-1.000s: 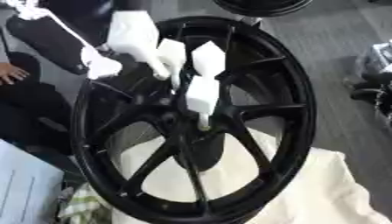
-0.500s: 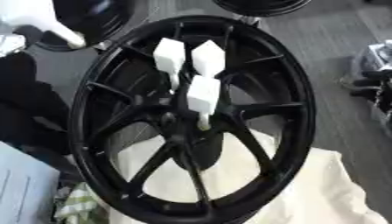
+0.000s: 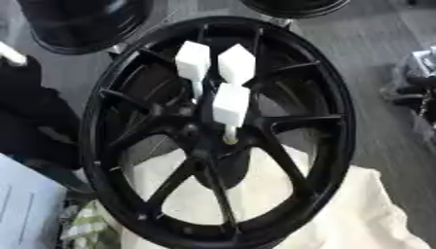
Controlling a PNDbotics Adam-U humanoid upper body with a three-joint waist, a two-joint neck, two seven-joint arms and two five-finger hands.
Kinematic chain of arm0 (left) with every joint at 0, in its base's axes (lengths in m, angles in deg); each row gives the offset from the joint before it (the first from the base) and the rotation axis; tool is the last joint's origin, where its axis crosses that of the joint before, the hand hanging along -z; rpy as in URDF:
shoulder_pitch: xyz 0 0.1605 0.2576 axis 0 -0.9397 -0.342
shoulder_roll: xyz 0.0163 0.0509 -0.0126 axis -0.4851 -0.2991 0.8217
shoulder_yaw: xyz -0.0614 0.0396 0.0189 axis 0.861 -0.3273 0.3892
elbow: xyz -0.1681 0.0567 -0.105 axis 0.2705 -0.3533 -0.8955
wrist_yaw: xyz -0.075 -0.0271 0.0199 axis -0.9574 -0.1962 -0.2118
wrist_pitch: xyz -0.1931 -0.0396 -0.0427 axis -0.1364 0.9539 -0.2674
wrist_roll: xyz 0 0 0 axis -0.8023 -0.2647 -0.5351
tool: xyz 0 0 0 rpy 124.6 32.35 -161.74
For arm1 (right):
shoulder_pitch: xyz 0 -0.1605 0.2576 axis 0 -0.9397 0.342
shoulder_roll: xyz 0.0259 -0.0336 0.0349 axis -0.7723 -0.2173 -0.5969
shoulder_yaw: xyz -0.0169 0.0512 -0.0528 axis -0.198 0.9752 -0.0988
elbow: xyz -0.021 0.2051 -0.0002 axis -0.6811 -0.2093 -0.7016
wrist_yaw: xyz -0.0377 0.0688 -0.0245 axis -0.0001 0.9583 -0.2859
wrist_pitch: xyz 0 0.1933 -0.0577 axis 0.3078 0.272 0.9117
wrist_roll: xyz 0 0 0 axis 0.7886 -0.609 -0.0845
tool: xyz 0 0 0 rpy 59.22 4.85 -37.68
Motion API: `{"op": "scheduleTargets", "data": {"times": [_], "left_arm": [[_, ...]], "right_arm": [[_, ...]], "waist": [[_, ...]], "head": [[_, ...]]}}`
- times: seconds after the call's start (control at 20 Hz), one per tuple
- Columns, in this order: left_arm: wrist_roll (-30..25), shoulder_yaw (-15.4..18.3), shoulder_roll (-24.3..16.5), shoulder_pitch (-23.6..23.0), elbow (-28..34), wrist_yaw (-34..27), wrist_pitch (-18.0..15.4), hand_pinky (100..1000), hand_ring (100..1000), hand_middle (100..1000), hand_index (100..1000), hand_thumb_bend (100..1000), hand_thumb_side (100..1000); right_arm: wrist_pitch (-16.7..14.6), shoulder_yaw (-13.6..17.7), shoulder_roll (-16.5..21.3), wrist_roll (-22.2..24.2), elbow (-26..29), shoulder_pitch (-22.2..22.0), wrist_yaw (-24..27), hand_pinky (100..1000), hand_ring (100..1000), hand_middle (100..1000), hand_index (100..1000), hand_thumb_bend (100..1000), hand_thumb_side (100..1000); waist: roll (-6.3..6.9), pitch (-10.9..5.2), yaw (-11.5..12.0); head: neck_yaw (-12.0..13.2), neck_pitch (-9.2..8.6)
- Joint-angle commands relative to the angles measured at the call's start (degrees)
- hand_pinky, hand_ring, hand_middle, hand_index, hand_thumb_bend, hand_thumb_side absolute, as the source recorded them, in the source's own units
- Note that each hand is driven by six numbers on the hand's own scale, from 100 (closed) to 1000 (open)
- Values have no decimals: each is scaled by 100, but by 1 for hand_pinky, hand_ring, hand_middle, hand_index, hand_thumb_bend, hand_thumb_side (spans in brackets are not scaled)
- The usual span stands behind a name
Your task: Pull the pin out of the wheel hub.
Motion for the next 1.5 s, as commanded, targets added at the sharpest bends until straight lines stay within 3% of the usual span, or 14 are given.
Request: {"op": "scheduleTargets", "data": {"times": [0.05,0.1,0.25,0.35,0.6,0.7,0.9,1.1,1.5], "left_arm": [[-172,152,-83,-37,-182,125,-225,930,829,711,882,262,373],[-208,164,-67,-55,-231,169,-291,933,836,725,901,312,577],[-255,178,-34,-88,-366,290,-439,941,849,745,923,407,756],[-290,177,-18,-87,-416,348,-516,944,853,750,926,429,797],[-342,181,21,-58,-449,372,-623,943,853,747,923,395,796],[-256,199,72,-23,-405,265,-578,929,831,716,891,100,705],[549,223,366,138,-139,-841,-236,850,753,627,822,100,683],[1523,122,907,373,245,-2075,-84,774,691,568,771,100,648],[2662,190,2763,666,639,-3682,-497,780,678,580,768,100,771]], "right_arm": [[-14,84,156,-31,107,14,34,961,734,719,827,100,828],[-15,85,157,-32,108,9,34,961,734,719,827,100,828],[-17,89,157,-36,109,1,31,961,734,719,827,100,828],[-16,88,156,-39,109,1,31,961,734,719,827,100,829],[-10,84,157,-35,106,6,31,961,734,719,827,100,830],[-7,82,159,-34,105,6,32,961,733,718,827,100,829],[-7,77,157,-31,106,6,39,961,733,718,827,100,828],[0,64,140,-22,101,17,46,961,733,718,827,100,830],[11,60,72,-22,101,56,79,961,733,718,827,100,829]], "waist": [[-24,-93,15],[-26,-94,16],[-27,-93,10],[-27,-92,5],[-23,-91,-3],[-23,-95,-5],[-30,-108,-8],[-50,-110,-26],[-134,-87,-28]], "head": [[-1,-56],[-6,-58],[-6,-44],[-5,-35],[-3,-22],[-7,-20],[11,-25],[40,-22],[37,-27]]}}
